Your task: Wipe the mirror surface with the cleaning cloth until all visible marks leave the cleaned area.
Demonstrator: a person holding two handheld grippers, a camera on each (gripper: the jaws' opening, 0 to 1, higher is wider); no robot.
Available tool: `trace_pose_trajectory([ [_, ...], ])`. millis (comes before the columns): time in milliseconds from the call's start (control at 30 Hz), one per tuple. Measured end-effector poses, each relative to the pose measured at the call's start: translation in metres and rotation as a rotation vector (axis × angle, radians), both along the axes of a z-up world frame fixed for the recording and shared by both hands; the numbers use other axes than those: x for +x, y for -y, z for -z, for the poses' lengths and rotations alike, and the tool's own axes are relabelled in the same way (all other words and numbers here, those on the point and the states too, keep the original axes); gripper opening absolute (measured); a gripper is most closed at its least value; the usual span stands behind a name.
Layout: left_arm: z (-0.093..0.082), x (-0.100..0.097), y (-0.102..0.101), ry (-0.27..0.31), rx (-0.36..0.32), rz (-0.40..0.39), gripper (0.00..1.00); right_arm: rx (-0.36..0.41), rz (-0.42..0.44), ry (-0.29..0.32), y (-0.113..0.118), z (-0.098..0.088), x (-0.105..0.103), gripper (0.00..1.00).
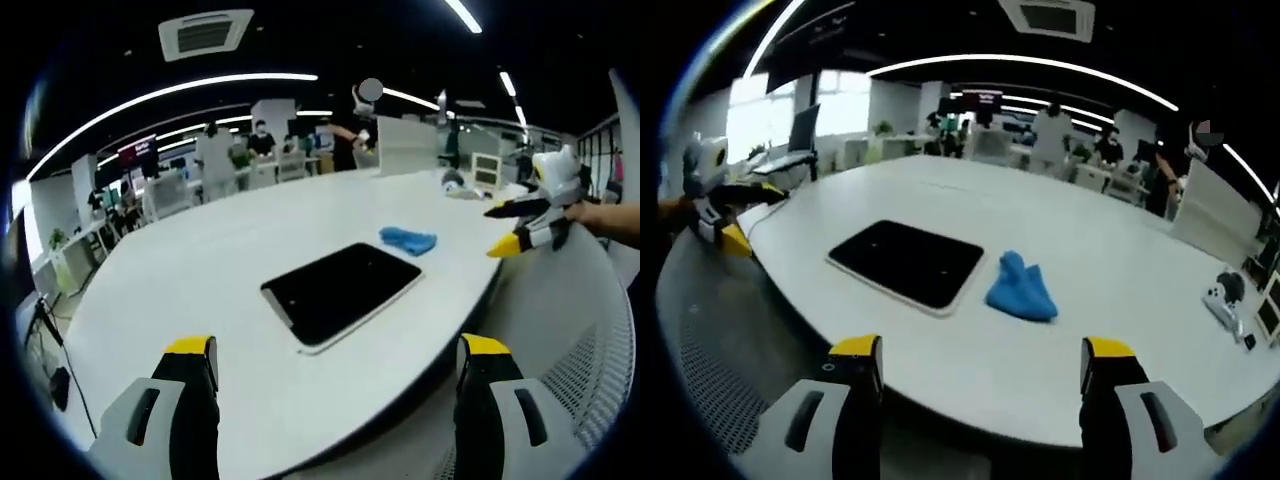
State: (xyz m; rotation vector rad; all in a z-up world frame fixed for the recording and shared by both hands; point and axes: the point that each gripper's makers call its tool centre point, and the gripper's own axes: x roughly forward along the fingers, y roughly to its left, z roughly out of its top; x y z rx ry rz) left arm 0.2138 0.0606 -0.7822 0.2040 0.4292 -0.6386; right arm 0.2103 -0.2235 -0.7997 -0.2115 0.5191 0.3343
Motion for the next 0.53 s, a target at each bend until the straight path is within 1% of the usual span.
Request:
trace_pose_trajectory([
  [67, 0.000, 0.001, -0.001, 0.012, 0.009, -0.001, 0.99, 0.002, -0.002, -0.017, 0.000, 0.003, 0.000, 0.80],
  [100, -0.001, 0.002, -0.001, 0.017, 0.003, -0.003, 0.99, 0.001, -0.002, -0.015, 0.001, 0.003, 0.000, 0.80],
  [167, 0.000, 0.001, -0.001, 0.012, -0.001, -0.005, 0.99, 0.005, -0.003, -0.009, 0.005, 0.004, 0.004, 0.80],
  [233, 0.001, 0.001, -0.002, 0.008, -0.006, -0.011, 0.99, 0.009, -0.005, -0.012, 0.004, 0.005, 0.004, 0.80],
  [400, 0.000, 0.002, -0.003, 0.013, -0.022, -0.018, 0.99, 0.002, -0.012, -0.037, 0.003, 0.011, 0.005, 0.80],
  [467, 0.001, 0.002, -0.002, 0.008, -0.023, -0.018, 0.99, -0.003, -0.008, -0.049, 0.001, 0.012, 0.004, 0.80],
  [533, 0.004, 0.002, -0.002, -0.010, -0.027, -0.020, 0.99, -0.011, -0.015, -0.063, -0.003, 0.014, 0.002, 0.80],
])
